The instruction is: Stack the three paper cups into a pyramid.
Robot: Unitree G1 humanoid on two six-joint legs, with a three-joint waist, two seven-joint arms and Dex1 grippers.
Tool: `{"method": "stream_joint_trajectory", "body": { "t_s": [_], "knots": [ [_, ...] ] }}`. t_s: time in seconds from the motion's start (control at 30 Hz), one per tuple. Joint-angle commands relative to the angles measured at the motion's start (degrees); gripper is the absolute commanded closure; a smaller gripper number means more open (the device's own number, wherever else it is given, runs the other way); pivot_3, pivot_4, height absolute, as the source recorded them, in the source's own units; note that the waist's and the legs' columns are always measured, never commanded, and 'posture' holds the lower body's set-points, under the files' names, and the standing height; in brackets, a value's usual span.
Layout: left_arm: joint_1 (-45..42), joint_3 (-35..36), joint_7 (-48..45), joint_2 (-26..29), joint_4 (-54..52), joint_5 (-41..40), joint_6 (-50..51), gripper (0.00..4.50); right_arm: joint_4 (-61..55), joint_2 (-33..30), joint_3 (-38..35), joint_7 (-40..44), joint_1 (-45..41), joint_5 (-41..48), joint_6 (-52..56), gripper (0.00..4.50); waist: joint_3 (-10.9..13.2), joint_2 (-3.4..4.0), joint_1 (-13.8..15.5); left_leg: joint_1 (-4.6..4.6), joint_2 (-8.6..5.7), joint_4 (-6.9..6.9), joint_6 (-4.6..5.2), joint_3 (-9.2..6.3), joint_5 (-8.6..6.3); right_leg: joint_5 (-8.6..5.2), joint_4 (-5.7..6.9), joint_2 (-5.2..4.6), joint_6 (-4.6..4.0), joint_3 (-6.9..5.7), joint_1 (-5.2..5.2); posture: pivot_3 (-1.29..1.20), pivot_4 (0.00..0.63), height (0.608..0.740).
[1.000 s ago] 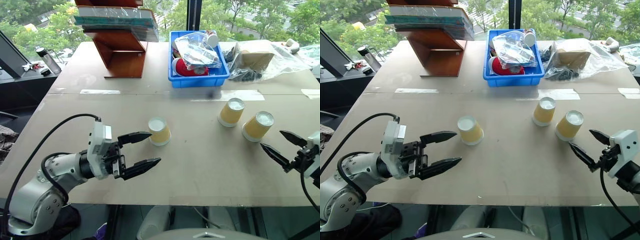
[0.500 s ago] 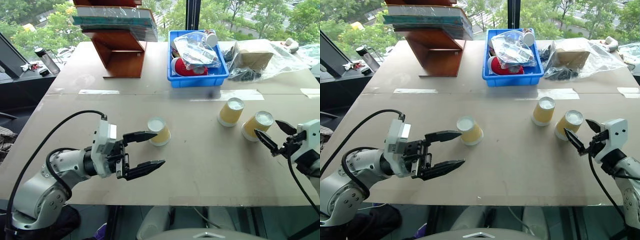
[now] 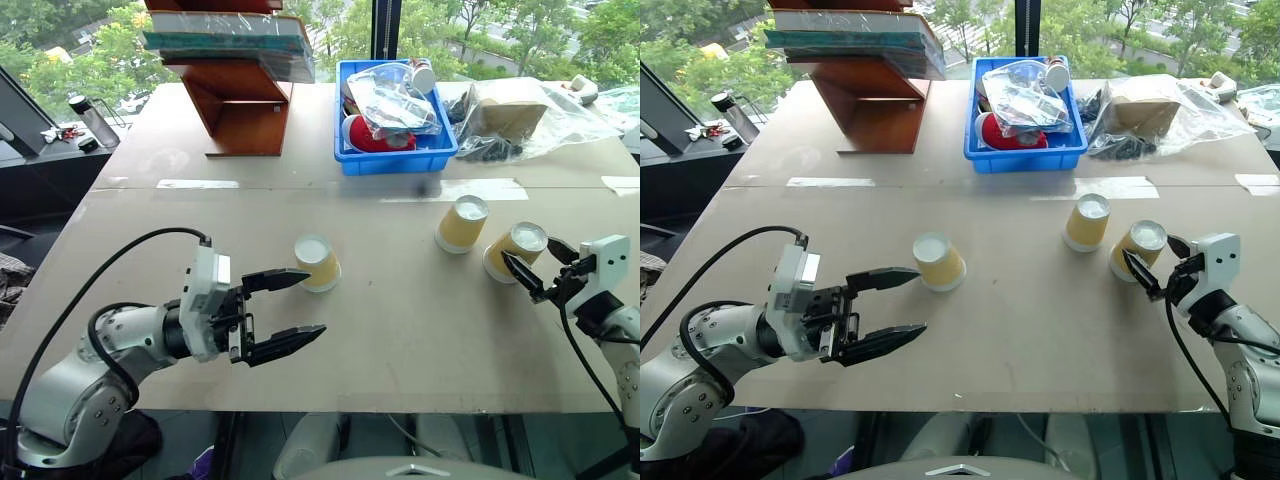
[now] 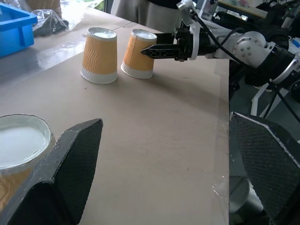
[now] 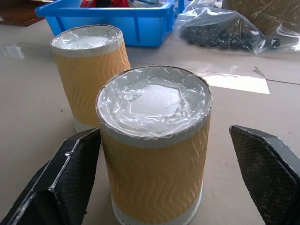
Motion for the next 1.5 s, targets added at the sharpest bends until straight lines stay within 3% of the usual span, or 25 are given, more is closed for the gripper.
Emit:
{"method": "stream_joint_trajectory", "body": {
  "t_s": [0.03, 0.4, 0.5, 0.57, 0.87, 1.07, 1.23, 1.5],
  "knots": [
    [0.26, 1.40, -0.08, -0.12, -2.26, -0.39, -1.67, 0.00, -0.78, 0.42, -1.21, -0.11, -1.20, 1.63, -1.11, 0.20, 0.00, 0.00, 0.01, 0.00, 0.00, 0.00, 0.00, 0.00, 0.00, 0.00, 0.00, 0.00, 0.00, 0.00, 0.00, 0.00, 0.150, 0.740],
    [0.55, 1.29, 0.80, -0.10, -3.14, -0.61, -2.11, 0.00, -0.53, 0.79, -0.56, -0.41, -2.28, 2.52, -0.60, 0.20, 0.00, 0.00, 0.01, 0.00, 0.01, -0.01, 0.00, 0.01, 0.00, 0.00, 0.00, 0.01, 0.00, 0.01, -0.01, 0.00, 0.150, 0.740],
    [0.79, 1.40, 0.96, -0.09, -3.31, -0.59, -2.14, 0.00, -0.73, 0.97, -0.30, -0.48, -2.33, 2.50, -0.67, 0.96, 0.00, 0.00, -0.01, 0.00, 0.01, -0.01, 0.00, 0.02, 0.00, 0.00, 0.00, 0.01, 0.00, 0.01, -0.01, 0.00, 0.150, 0.740],
    [0.98, 1.41, 0.99, -0.06, -3.27, -0.50, -2.19, 0.00, -0.93, 0.80, -0.03, -0.30, -2.28, 2.28, -0.76, 1.81, 0.00, 0.00, 0.00, 0.00, 0.01, -0.01, 0.00, 0.02, 0.00, 0.00, 0.00, 0.01, 0.00, 0.02, -0.01, 0.00, 0.150, 0.740],
    [1.34, 1.04, 0.16, -0.01, -1.88, 0.43, -3.19, 0.00, -3.76, -1.98, -1.51, 1.09, -1.28, 3.16, 0.29, 1.81, 0.01, 0.01, 0.01, 0.00, 0.01, -0.01, 0.00, 0.03, 0.00, 0.00, 0.00, 0.01, 0.00, 0.02, -0.01, 0.00, 0.150, 0.740],
    [1.65, 0.62, -0.85, -0.24, -0.17, 1.35, -4.09, 0.00, -14.52, -11.25, -5.10, 12.19, 8.32, 12.33, 6.79, 1.81, 0.02, 0.02, 0.17, -0.04, 0.01, -0.04, 0.01, 0.01, 0.00, 0.00, -0.04, 0.00, 0.00, -0.01, -0.01, 0.00, 0.150, 0.740],
    [1.87, -0.10, -2.54, -0.52, 1.46, 2.42, -5.23, 0.00, -22.18, -12.69, -1.02, 12.51, 9.44, 16.21, 9.95, 1.81, 0.01, 0.01, -0.47, 0.02, 0.12, -0.03, 0.01, 0.09, 0.00, 0.00, -0.01, 0.07, 0.00, 0.05, 0.00, 0.00, 0.150, 0.740],
    [5.69, 2.26, -4.39, -0.45, 1.71, 3.22, -6.91, 0.00, -22.90, -6.96, 11.12, 6.66, 3.72, 7.37, 6.01, 1.81, 0.05, -0.06, -0.32, -0.02, 0.11, -0.03, 0.00, 0.08, 0.00, 0.00, -0.05, 0.07, 0.00, 0.04, -0.03, 0.00, 0.150, 0.740]
  ]
}}
